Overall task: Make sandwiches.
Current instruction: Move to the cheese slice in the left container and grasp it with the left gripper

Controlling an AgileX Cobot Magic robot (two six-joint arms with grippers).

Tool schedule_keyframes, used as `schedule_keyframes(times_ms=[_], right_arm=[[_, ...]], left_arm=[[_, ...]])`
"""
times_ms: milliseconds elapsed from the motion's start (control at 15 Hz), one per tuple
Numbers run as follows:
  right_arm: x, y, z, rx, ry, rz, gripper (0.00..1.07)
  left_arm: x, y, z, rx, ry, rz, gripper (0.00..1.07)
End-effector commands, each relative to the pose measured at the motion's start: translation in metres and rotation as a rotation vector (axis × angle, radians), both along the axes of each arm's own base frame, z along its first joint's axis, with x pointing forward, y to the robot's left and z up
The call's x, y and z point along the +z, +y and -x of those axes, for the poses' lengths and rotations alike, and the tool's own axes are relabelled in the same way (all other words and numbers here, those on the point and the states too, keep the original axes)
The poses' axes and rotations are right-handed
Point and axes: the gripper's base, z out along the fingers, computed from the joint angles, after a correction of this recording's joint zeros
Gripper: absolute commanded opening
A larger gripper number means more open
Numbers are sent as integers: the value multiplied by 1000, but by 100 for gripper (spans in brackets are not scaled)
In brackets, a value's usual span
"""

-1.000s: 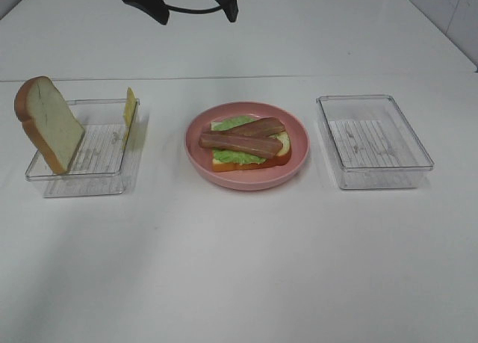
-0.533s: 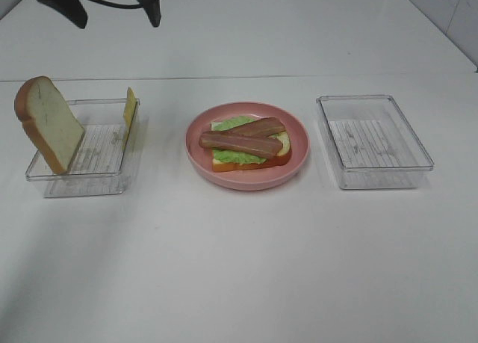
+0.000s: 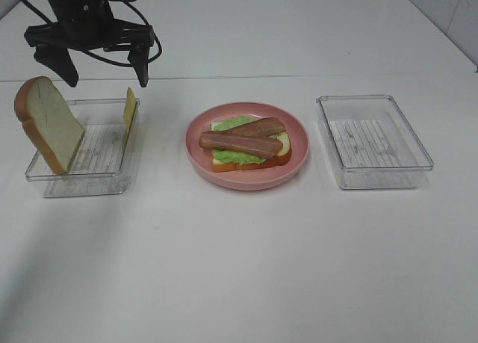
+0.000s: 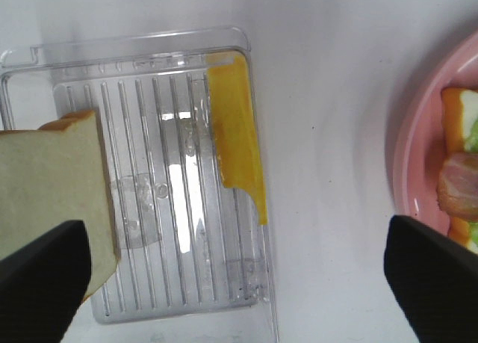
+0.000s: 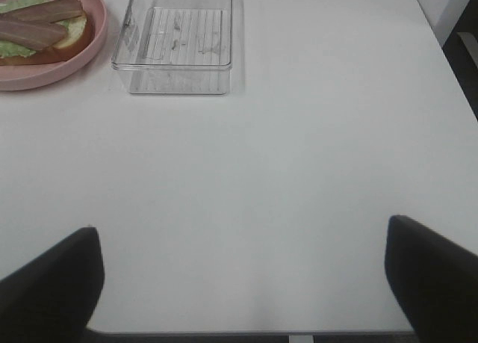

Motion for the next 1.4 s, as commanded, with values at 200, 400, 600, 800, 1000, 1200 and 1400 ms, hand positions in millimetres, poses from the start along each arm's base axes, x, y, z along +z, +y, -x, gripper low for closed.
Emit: schedule_keyframes(times_ms=[200,400,600,800,1000,1200,1400], right_arm=[[-1,0,3,-1,-38,9,99],[-1,0,3,-1,-38,9,99],[-1,0,3,-1,-38,9,99],[-1,0,3,-1,-38,9,99],[-1,0,3,-1,-38,9,99],[-1,0,3,-1,-38,9,99],[-1,0,3,-1,-38,9,99]], left_arm=[[-35,-2,-8,92,56,16,102],[-49,-3,-11,94,69,12,102],[-60,-4,-13,95,77,10,102],[-71,-4,-15,93,88,6,102],[-70,-4,-16,90,76,9,98],[-70,-5,-16,94,73,11,73],[-70,-5,-18,93,53,17,44]])
